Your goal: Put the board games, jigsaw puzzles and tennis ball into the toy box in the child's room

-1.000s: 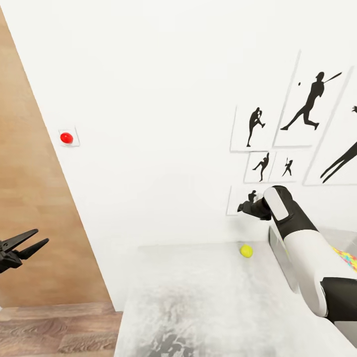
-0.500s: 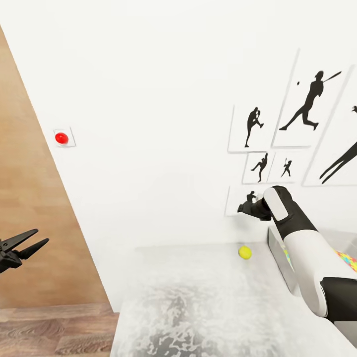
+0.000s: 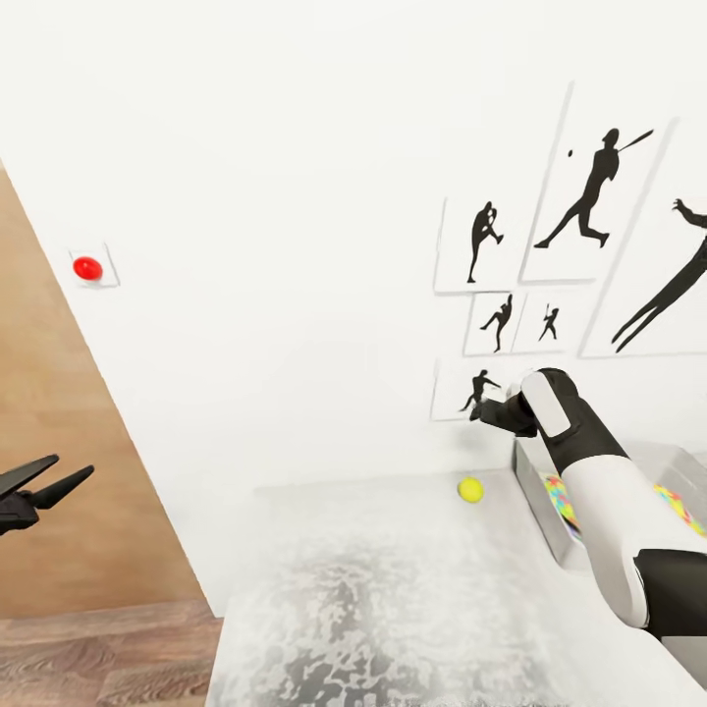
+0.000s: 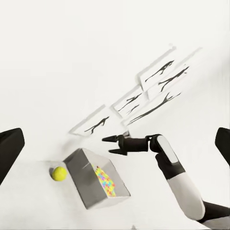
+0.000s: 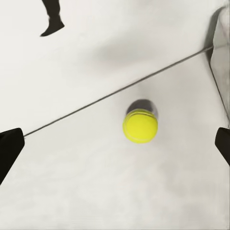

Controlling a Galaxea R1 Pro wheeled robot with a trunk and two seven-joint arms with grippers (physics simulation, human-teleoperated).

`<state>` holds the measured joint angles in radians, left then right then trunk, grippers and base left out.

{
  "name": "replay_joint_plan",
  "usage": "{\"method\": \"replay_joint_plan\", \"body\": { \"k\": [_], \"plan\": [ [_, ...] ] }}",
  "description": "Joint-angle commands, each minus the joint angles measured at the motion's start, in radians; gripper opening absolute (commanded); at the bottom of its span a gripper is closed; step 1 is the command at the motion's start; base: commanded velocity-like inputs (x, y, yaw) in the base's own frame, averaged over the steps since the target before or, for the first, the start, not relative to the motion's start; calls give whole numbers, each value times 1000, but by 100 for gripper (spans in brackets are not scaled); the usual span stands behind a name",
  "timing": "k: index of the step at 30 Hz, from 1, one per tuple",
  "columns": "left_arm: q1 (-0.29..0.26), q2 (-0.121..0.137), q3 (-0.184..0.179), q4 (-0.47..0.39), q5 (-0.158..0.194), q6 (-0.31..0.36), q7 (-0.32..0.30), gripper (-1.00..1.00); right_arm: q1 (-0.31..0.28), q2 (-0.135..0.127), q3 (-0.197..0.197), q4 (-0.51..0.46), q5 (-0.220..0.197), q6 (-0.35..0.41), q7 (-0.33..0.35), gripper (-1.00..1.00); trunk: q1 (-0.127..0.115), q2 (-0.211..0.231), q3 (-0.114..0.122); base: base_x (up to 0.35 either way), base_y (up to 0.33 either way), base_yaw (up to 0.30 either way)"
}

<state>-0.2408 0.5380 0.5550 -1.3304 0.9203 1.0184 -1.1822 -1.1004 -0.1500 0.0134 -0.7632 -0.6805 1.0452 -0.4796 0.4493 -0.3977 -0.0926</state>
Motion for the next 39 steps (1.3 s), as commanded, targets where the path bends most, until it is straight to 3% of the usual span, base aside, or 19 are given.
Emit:
{"method": "replay_joint_plan", "body": {
  "k": [1, 6, 11, 13, 16, 19, 39],
  "plan": [
    [8, 2, 1, -13, 1, 5, -18, 100, -1, 0, 2, 0, -10, 2, -10, 100, 1, -2, -4, 0, 0, -138],
    [56, 7, 0, -85, 0, 7, -115, 100, -1, 7, 2, 1, -8, 2, -12, 100, 1, -2, -12, 0, 0, -138],
    [63, 11, 0, -94, 0, 8, -156, 100, -1, 26, 10, 0, -7, 2, -13, 100, 1, -2, -19, 0, 0, -139],
    [65, 13, 0, -95, 0, 8, -163, 100, -1, 49, 31, -1, -6, 2, -13, 100, 1, -2, -23, 0, 0, -139],
    [66, 16, 0, -95, -1, 7, -169, 100, -1, 97, 95, -5, -4, 2, -11, 100, 1, -2, -27, 0, 0, -138],
    [66, 16, 0, -95, -1, 6, -169, 100, -1, 114, 120, -7, -3, 2, -12, 100, 1, -2, -31, 0, 0, -111],
    [66, 16, 0, -94, -1, 3, -169, 100, -3, 123, 135, 0, -2, -21, -13, 100, 1, -2, -35, 0, 0, -8]
  ]
}}
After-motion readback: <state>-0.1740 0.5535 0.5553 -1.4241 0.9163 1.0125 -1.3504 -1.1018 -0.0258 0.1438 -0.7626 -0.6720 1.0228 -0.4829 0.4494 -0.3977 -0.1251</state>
